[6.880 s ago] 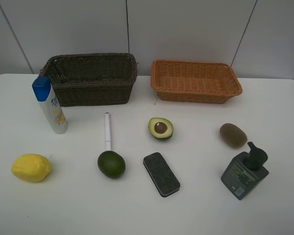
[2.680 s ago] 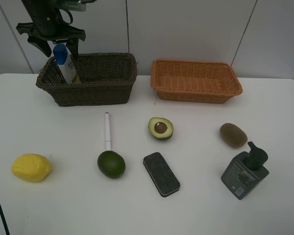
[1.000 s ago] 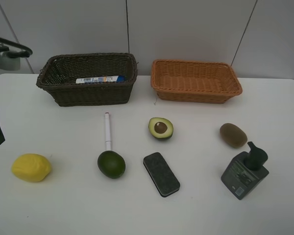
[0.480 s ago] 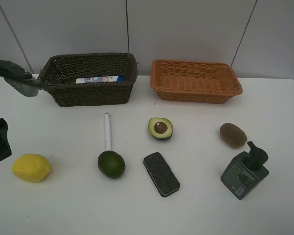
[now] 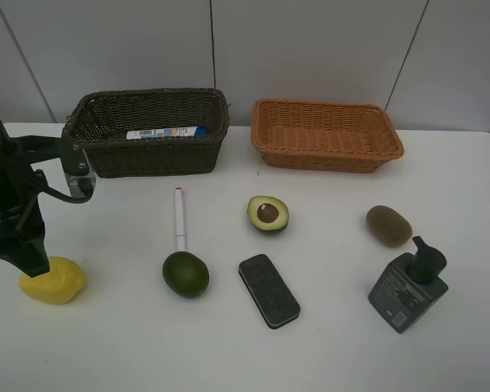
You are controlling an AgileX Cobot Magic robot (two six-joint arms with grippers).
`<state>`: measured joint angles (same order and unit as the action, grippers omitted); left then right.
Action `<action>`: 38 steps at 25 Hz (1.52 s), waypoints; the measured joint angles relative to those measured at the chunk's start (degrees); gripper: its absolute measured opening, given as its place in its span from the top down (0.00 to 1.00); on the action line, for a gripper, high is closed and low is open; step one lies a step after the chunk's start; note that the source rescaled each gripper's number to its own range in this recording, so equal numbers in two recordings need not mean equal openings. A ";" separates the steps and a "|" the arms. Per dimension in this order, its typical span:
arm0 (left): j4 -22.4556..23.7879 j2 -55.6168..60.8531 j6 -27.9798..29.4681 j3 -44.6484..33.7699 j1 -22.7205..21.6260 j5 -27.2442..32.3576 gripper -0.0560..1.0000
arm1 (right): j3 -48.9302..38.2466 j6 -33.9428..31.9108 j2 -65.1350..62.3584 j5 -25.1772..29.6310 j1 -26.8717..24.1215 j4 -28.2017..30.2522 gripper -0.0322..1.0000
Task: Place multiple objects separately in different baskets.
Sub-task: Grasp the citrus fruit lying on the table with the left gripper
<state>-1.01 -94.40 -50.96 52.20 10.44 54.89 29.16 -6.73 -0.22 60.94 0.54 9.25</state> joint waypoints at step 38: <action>0.20 -13.40 -7.55 -1.10 0.00 -10.20 0.00 | 0.00 0.00 0.00 0.00 0.00 0.00 0.02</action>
<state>-0.81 -107.81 -58.51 51.09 10.44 44.69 29.16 -6.73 -0.22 60.94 0.54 9.25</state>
